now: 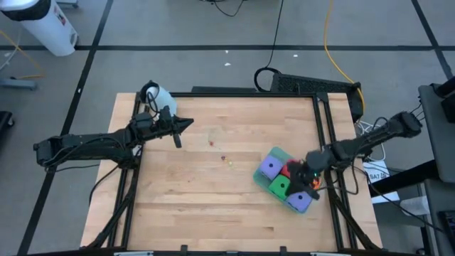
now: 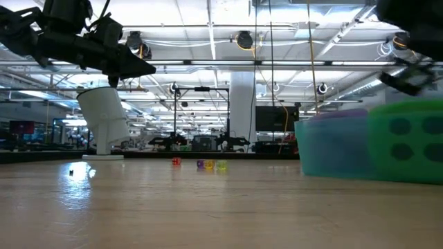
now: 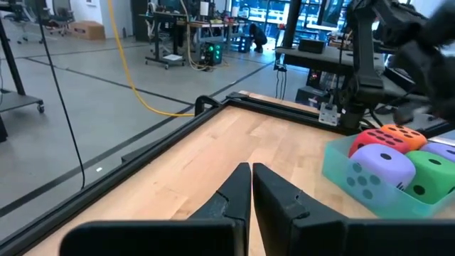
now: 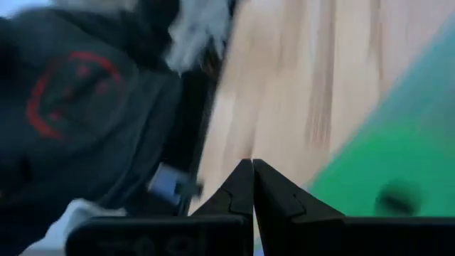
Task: Pick & Place Dice
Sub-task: Move the bin
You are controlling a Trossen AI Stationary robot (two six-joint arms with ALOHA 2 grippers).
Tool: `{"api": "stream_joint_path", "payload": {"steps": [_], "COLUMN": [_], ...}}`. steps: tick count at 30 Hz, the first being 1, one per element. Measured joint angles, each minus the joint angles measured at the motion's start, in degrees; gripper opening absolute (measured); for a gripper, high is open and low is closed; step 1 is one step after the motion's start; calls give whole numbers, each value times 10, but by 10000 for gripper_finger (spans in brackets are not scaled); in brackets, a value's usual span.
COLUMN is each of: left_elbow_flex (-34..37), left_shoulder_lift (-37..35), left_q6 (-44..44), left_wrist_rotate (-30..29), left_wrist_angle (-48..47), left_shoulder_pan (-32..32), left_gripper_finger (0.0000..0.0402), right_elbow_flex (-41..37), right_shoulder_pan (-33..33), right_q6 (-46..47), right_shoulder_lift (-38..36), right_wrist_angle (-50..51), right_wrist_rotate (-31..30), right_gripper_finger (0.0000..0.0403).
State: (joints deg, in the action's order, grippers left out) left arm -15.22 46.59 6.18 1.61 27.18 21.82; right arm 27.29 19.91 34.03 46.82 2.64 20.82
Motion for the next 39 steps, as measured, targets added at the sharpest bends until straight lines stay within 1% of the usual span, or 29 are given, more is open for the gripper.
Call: {"api": "stream_joint_path", "payload": {"steps": [3, 6, 10, 13, 17, 20, 23, 26, 30, 34, 36, 39], "left_elbow_flex": [0, 0, 0, 0, 0, 0, 0, 0, 0, 0, 0, 0], "left_shoulder_lift": [0, 0, 0, 0, 0, 0, 0, 0, 0, 0, 0, 0], "left_q6": [-3, -12, -15, -24, -29, -30, -30, -30, -33, -36, -45, -46], "left_wrist_rotate": [0, 0, 0, 0, 1, 9, 20, 35, 39, 39, 39, 39], "left_wrist_angle": [0, 0, 1, 2, 2, 2, 2, 2, 1, 1, 1, 1], "left_shoulder_pan": [0, 0, 0, 0, 0, 0, 0, 0, 0, 0, 0, 0], "left_gripper_finger": [26, 26, 26, 26, 26, 26, 26, 26, 26, 26, 26, 26], "right_elbow_flex": [0, 0, 3, 3, 3, 3, 2, 2, 2, 1, 1, 1], "right_shoulder_pan": [78, 151, 220, 245, 245, 231, 205, 168, 101, 32, -3, -54], "right_q6": [107, 234, 378, 448, 465, 437, 396, 336, 212, 76, 30, -39], "right_shoulder_lift": [26, 54, 80, 88, 88, 90, 90, 94, 106, 111, 111, 111], "right_wrist_angle": [26, 37, 26, 35, 122, 183, 231, 248, 244, 216, 197, 155], "right_wrist_rotate": [-29, -43, -92, -96, -172, -204, -257, -282, -297, -304, -317, -320], "right_gripper_finger": [0, 0, 0, 0, 0, 0, 0, 0, 0, 0, 0, 0]}}
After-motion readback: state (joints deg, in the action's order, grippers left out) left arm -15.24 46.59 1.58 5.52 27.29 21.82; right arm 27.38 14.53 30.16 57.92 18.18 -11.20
